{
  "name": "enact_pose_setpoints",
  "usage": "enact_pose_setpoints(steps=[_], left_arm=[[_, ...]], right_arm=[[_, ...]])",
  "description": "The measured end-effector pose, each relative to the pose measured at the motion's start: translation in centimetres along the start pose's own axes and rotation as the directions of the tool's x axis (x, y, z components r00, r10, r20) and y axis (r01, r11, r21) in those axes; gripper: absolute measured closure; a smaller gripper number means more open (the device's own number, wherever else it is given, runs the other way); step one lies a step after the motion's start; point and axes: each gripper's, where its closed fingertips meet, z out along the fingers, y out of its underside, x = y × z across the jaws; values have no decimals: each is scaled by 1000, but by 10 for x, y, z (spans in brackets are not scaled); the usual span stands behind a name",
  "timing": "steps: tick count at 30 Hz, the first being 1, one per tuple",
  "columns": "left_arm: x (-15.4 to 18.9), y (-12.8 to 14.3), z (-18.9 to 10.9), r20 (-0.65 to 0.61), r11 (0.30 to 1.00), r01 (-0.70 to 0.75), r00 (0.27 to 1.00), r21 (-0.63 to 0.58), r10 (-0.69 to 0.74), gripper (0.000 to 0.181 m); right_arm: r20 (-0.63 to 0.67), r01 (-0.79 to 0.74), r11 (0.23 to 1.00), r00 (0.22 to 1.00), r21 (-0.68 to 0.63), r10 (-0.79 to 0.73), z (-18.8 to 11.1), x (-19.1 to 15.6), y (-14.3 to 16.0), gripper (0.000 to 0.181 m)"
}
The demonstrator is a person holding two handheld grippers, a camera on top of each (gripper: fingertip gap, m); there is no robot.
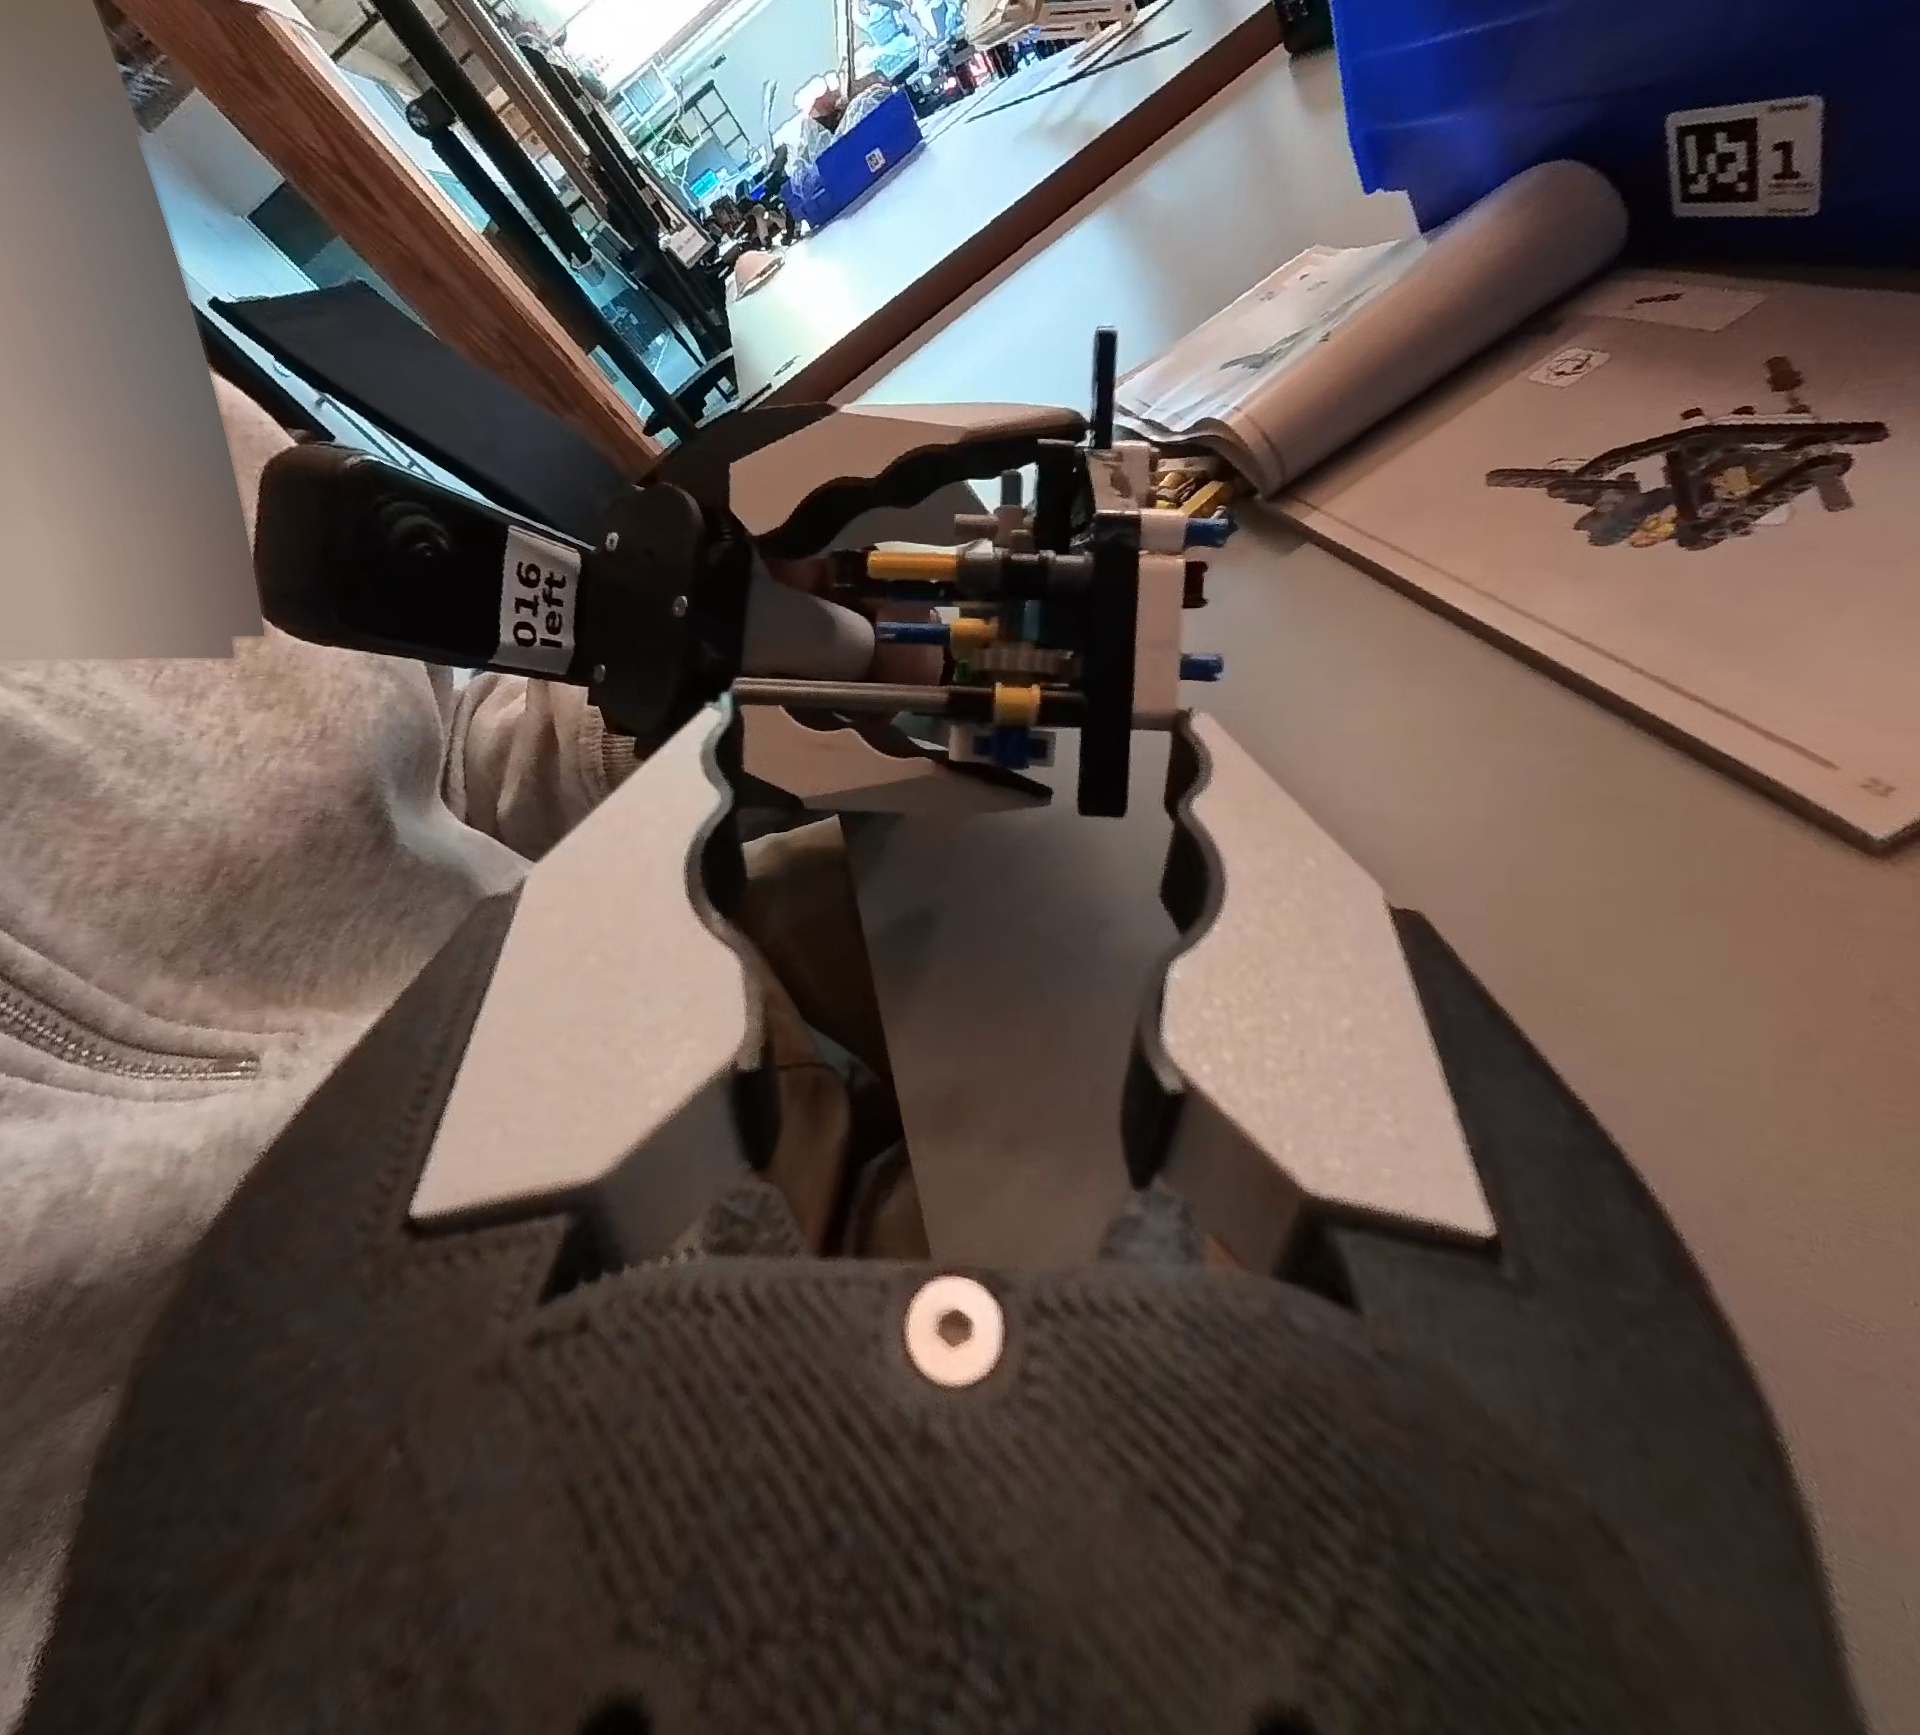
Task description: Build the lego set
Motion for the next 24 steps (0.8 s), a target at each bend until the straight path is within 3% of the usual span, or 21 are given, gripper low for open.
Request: enact_pose_setpoints(steps=[7, 10, 14, 17, 20, 24], left_arm=[[0, 0, -1, 6, 1000, -13, 1000, 4, 13, 105], [3, -4, -2, 0, 1000, -15, 1000, 22, 15, 105], [2, -2, -1, 12, 1000, -21, 1000, 9, 20, 105], [2, -2, -1, 11, 1000, -23, 1000, 8, 23, 105], [3, 0, 0, 13, 999, -41, 999, -4, 41, 105], [3, 1, 1, 17, 999, -52, 999, -12, 52, 105]], right_arm=[[-15, 25, 1000, 1000, -14, -25, 0, 0, 1, 102], [-89, 80, 996, 993, -27, -82, -4, 9, 2, 133], [-101, 80, 996, 991, -37, -83, -4, 10, 3, 131], [-51, 61, 998, 997, -26, -62, -3, 5, 3, 120], [11, 46, 999, 999, -25, -46, -2, -5, 3, 95], [-15, 53, 998, 998, -36, -54, 0, -2, 5, 92]])
